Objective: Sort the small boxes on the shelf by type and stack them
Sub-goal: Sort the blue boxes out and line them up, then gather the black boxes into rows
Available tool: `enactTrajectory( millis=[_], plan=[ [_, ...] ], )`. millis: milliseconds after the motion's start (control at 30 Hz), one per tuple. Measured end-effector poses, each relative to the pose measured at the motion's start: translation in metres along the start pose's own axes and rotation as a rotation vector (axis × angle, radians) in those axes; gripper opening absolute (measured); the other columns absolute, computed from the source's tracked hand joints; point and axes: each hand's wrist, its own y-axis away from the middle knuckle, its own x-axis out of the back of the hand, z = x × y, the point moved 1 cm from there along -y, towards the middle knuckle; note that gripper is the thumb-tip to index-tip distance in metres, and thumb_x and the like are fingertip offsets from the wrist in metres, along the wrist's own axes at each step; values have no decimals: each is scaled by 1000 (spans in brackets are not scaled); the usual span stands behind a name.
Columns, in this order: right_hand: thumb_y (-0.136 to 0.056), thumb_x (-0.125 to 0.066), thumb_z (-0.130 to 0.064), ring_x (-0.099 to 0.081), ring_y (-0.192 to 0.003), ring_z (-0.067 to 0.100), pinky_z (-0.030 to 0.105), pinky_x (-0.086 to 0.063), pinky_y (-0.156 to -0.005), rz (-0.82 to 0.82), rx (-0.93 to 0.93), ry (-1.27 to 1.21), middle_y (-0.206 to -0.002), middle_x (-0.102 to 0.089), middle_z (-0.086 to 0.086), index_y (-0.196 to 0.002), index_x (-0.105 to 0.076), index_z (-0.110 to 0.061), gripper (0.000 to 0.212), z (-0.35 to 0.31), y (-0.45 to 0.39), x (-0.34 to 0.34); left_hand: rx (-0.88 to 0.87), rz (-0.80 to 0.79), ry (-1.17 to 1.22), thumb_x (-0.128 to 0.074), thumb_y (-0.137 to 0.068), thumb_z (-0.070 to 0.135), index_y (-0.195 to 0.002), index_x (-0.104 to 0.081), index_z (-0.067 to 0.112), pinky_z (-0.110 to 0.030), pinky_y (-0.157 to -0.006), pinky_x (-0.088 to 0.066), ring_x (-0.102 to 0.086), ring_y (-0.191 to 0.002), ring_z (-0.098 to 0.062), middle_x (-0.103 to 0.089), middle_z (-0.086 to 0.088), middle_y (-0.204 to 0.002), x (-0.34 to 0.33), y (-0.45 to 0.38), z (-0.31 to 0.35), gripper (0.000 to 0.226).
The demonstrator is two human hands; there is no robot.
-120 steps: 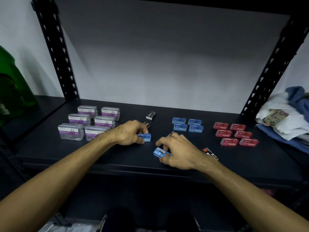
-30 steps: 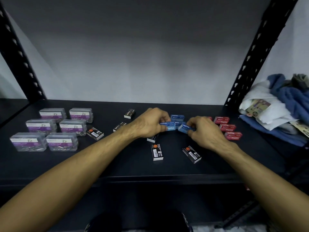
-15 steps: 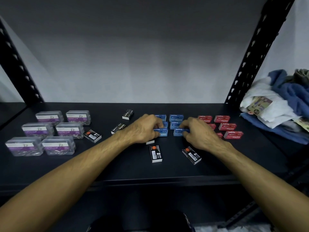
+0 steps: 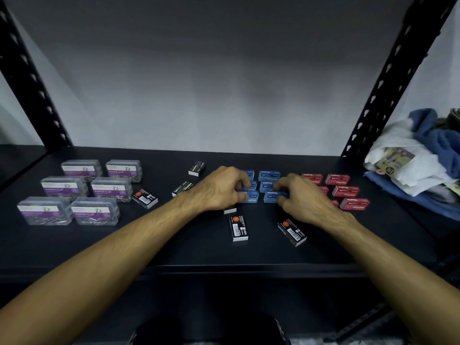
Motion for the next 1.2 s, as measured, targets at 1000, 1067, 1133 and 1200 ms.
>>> enactTrajectory(
  millis=[1000,1067,1133,1200],
  plan=[
    [-98,-50,-9,-48,-125,22,25,-36,-96,-143,323,-92,-133,-55,6,-138,-55,-17,41,-115,-125,-28,341,-127,-155,-75,-77,54,-83,-71,17,-34,-72,-57,-67,-76,-18,-70,0,-76,61,39,-99,37],
    [-98,-49,-9,-44,-129,23,32,-38,-103,-170,316,-73,-137,-52,6,-141,-51,-21,45,-117,-133,-34,332,-141,-135,-75,-79,48,-83,-71,18,-31,-68,-56,-67,-75,-17,-70,0,-76,61,38,-99,31],
    [-97,-48,-8,-41,-131,24,39,-39,-107,-191,317,-52,-140,-49,5,-143,-49,-23,48,-119,-139,-40,319,-147,-122,-76,-79,43,-83,-70,21,-25,-63,-51,-66,-74,-15,-69,3,-77,61,37,-98,23],
    [-96,-47,-5,-39,-133,24,42,-38,-108,-208,326,-36,-144,-47,4,-143,-48,-23,51,-121,-143,-45,306,-159,-118,-77,-79,40,-86,-69,23,-23,-60,-46,-65,-74,-14,-69,4,-78,62,36,-98,20]
  ],
)
